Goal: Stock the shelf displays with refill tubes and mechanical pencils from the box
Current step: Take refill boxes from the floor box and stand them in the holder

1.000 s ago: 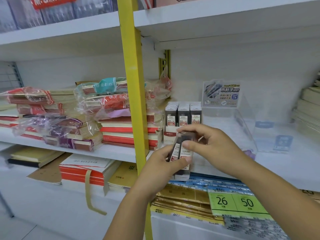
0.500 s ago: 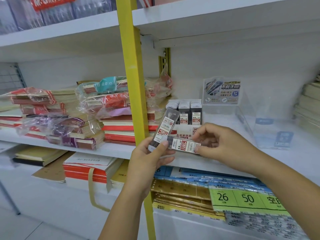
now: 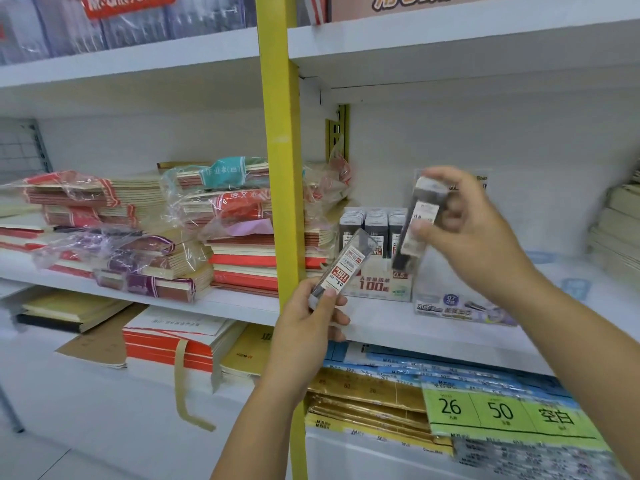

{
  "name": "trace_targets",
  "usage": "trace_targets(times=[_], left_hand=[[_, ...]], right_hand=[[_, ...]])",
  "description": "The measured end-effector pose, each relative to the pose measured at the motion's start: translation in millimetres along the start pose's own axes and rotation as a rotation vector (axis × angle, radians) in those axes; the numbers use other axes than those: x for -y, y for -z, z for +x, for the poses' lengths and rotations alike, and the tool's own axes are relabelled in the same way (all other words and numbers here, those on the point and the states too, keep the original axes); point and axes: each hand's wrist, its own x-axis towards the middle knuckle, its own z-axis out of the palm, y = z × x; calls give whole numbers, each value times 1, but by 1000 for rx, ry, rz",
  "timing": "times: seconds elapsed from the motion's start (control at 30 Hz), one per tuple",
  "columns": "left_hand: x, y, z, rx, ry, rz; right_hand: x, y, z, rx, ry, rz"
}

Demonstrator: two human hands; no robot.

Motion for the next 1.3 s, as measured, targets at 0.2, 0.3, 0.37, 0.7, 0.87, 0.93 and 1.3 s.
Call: trace_targets(times=[0.2, 0.3, 0.37, 0.7, 0.87, 0.93, 1.3], left_hand=[[3, 3, 3, -40, -18, 130], [3, 3, 4, -38, -7, 136], [3, 2, 4, -22, -10, 146], [2, 2, 5, -9, -2, 198], [1, 1, 6, -19, -21, 236], [-2, -2, 7, -3, -48, 254], [-18, -26, 10, -10, -251, 241]], right_hand=[[-9, 2, 44, -25, 151, -533], [-25, -1, 48, 84, 100, -632], [-36, -2, 48, 128, 91, -640], [-62, -2, 44, 108, -3, -787], [-43, -5, 25, -22, 62, -629], [-29, -8, 10, 77, 128, -595], [-15, -6, -17, 419, 92, -451]])
